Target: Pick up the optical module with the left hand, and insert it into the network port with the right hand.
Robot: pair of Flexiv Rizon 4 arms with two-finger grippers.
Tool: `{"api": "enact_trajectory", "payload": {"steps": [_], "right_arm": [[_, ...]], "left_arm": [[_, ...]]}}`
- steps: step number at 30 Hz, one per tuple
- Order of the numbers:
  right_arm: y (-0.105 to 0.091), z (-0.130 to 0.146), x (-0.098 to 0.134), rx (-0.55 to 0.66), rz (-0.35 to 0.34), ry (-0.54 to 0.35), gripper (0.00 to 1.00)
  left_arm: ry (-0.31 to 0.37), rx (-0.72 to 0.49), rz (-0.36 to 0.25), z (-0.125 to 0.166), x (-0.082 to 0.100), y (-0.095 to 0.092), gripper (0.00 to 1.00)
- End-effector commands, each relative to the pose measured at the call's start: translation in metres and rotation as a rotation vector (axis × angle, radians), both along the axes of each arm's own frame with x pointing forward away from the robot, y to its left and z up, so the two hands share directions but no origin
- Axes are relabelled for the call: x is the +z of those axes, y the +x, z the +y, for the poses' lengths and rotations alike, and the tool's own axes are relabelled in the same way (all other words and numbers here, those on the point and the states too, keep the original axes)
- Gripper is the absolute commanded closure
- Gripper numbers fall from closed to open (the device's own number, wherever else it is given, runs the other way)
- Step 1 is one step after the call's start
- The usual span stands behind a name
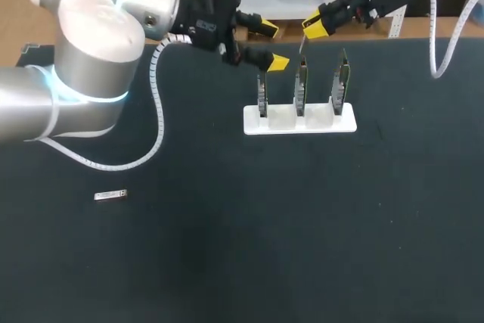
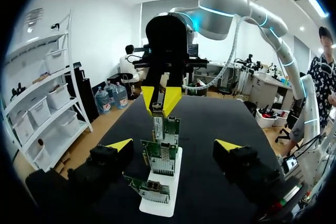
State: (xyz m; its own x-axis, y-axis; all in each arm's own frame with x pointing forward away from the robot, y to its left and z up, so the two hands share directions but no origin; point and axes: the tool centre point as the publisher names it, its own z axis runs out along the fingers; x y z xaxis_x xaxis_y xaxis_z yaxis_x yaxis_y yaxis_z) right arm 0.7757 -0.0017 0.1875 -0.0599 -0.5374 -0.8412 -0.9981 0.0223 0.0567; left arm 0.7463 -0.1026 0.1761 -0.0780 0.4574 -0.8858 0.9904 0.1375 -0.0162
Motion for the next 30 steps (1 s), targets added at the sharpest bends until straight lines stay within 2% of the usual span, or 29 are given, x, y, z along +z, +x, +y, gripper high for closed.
{"api": "enact_trajectory", "payload": {"steps": [1, 5, 8, 30], "right_arm": [[-0.003, 0.000, -0.001, -0.008, -0.004, 0.003, 1.00], [-0.003, 0.000, -0.001, -0.010, -0.003, 0.005, 1.00], [-0.003, 0.000, -0.001, -0.012, -0.004, 0.007, 1.00], [-0.004, -0.003, 0.000, -0.026, -0.008, 0.002, 1.00]], "left_arm": [[0.031, -0.018, 0.014, -0.002, -0.001, 0.003, 0.00], [0.109, -0.016, -0.009, -0.003, -0.003, 0.003, 0.00], [0.134, -0.010, -0.011, -0.004, -0.003, 0.003, 0.00], [0.197, -0.045, -0.015, -0.010, -0.014, 0.012, 0.00]]}}
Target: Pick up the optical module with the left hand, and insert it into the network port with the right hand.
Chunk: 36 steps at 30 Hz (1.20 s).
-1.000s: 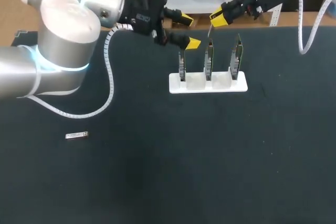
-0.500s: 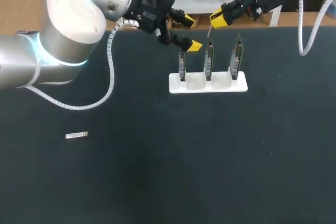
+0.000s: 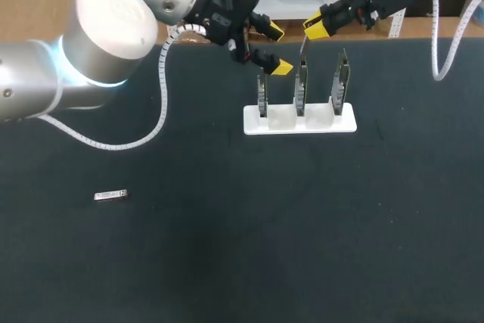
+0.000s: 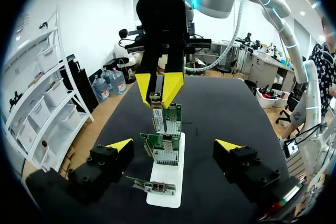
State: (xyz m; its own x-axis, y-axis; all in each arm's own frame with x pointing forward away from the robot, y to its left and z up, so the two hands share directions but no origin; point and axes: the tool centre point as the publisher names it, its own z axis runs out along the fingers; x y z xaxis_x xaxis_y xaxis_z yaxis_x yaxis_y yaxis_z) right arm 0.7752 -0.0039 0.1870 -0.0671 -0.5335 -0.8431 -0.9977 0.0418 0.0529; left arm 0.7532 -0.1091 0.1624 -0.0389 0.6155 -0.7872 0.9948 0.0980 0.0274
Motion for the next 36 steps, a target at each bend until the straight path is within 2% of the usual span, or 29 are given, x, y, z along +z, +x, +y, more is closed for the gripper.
{"api": "enact_trajectory", "payload": {"steps": [1, 12, 36], "right_arm": [[-0.004, -0.001, 0.001, -0.007, -0.004, -0.001, 1.00], [-0.004, -0.002, 0.001, -0.005, -0.002, -0.004, 1.00], [-0.001, -0.003, 0.000, 0.001, 0.004, -0.007, 1.00]], "left_arm": [[0.012, -0.006, 0.007, -0.004, 0.000, 0.006, 0.00], [0.019, -0.011, 0.034, -0.007, -0.009, 0.005, 0.00], [0.033, -0.049, 0.051, -0.016, -0.010, 0.010, 0.00]]}}
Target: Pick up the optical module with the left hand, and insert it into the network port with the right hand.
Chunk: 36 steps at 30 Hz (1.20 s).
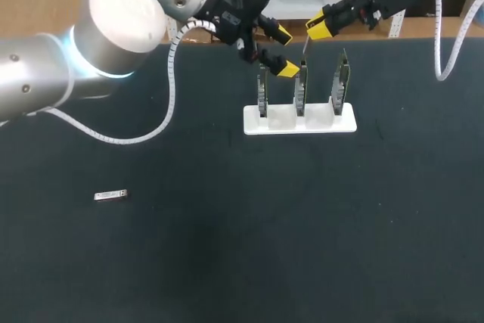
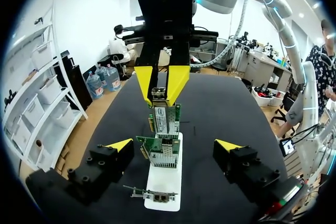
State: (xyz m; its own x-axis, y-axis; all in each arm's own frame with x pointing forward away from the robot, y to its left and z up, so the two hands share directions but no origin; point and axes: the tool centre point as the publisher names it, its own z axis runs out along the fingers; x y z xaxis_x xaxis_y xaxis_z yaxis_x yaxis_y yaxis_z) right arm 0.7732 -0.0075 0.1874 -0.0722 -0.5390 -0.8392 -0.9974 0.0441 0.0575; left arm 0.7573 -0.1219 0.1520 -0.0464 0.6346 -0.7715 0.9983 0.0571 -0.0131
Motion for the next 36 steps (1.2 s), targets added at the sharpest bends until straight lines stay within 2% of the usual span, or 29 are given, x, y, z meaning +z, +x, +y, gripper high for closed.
{"api": "enact_trajectory", "payload": {"steps": [1, 18, 23, 36], "right_arm": [[0.0008, 0.0002, 0.0000, 0.003, 0.000, 0.000, 1.00], [0.0019, -0.0020, 0.0007, 0.031, 0.009, -0.014, 1.00], [0.0008, -0.0017, 0.0009, 0.064, 0.015, -0.037, 1.00], [-0.0008, 0.0055, 0.0013, 0.056, 0.014, -0.091, 1.00]], "left_arm": [[0.012, -0.009, 0.009, -0.0027, 0.0007, 0.0060, 0.00], [0.004, -0.004, 0.027, -0.0033, 0.0000, 0.0082, 0.00], [0.004, -0.004, 0.027, -0.0033, 0.0000, 0.0082, 0.00], [0.004, -0.004, 0.027, -0.0033, 0.0000, 0.0082, 0.00]]}}
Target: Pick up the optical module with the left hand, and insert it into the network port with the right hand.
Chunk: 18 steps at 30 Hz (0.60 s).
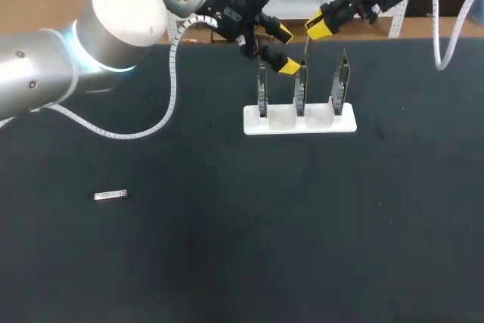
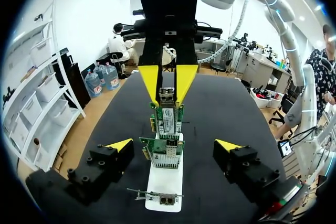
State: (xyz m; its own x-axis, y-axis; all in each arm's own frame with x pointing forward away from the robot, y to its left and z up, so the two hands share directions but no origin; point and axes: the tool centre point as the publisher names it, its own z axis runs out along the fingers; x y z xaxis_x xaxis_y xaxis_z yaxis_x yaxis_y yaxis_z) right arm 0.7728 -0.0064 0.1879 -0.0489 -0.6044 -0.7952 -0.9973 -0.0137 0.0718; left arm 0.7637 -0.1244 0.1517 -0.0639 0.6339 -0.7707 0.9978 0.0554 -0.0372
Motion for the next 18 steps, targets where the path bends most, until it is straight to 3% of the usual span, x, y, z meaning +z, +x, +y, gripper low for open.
{"api": "enact_trajectory", "payload": {"steps": [1, 18], "right_arm": [[-0.001, 0.005, 0.001, -0.008, -0.002, -0.017, 1.00], [-0.013, 0.014, -0.002, -0.019, -0.009, -0.066, 1.00]], "left_arm": [[0.005, -0.002, 0.003, -0.001, 0.000, 0.002, 0.00], [0.005, -0.002, 0.003, -0.001, 0.000, 0.002, 0.00]]}}
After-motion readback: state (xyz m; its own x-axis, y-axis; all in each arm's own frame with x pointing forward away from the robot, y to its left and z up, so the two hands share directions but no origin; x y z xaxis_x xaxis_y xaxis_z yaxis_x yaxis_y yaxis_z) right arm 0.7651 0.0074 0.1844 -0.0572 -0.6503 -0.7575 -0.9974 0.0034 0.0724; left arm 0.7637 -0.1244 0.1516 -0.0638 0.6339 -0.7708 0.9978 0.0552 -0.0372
